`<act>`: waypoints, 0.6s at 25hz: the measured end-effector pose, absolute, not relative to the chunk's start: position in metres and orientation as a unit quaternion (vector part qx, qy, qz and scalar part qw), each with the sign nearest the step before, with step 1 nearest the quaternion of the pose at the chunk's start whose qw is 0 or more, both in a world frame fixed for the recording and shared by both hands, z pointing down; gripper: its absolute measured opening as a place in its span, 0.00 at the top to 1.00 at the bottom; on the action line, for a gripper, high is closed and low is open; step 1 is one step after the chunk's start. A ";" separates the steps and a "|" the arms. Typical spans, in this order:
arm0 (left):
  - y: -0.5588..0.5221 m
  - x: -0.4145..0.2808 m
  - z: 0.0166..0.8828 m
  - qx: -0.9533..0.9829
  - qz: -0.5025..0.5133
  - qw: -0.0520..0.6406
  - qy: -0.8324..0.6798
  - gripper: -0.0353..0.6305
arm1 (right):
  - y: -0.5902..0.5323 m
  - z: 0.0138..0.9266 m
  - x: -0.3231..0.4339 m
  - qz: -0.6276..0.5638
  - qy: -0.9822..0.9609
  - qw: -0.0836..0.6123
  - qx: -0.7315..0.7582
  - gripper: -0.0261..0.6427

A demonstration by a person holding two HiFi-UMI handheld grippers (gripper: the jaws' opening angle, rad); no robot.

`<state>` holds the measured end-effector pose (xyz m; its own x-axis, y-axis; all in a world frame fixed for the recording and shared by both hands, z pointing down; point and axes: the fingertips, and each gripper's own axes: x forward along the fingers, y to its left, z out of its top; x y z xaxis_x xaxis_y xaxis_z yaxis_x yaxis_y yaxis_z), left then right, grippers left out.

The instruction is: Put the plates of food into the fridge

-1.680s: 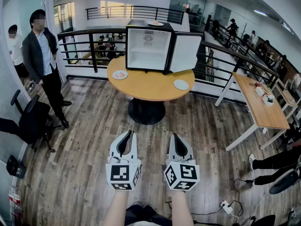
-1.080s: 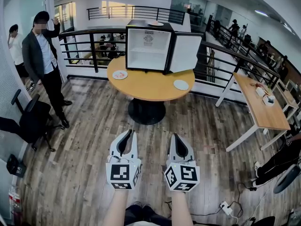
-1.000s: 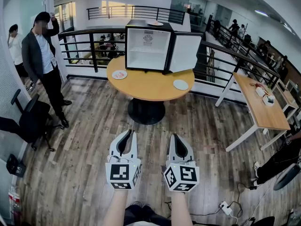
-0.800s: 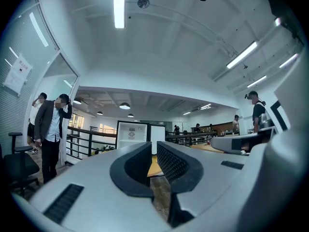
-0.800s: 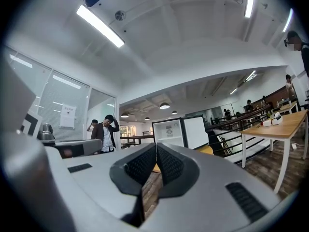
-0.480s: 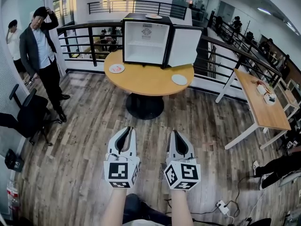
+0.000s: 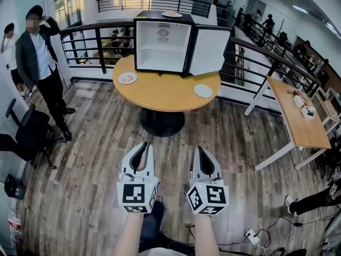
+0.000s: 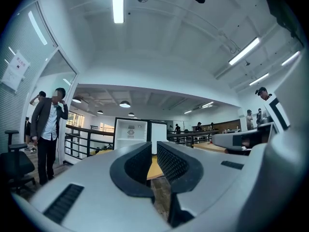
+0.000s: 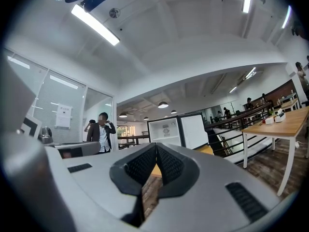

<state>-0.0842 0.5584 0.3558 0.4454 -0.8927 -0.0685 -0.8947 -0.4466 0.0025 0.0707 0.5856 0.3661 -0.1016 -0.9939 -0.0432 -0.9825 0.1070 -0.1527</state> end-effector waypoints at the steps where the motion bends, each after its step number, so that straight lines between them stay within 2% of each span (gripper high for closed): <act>1: 0.547 -0.081 0.355 -0.851 0.030 0.017 0.523 0.89 | 0.574 0.366 0.073 -0.041 0.740 0.066 -0.668 0.94; 15: 0.376 -0.054 0.336 -0.871 0.036 0.021 0.489 0.89 | 0.414 0.343 0.093 -0.032 0.718 0.069 -0.692 0.94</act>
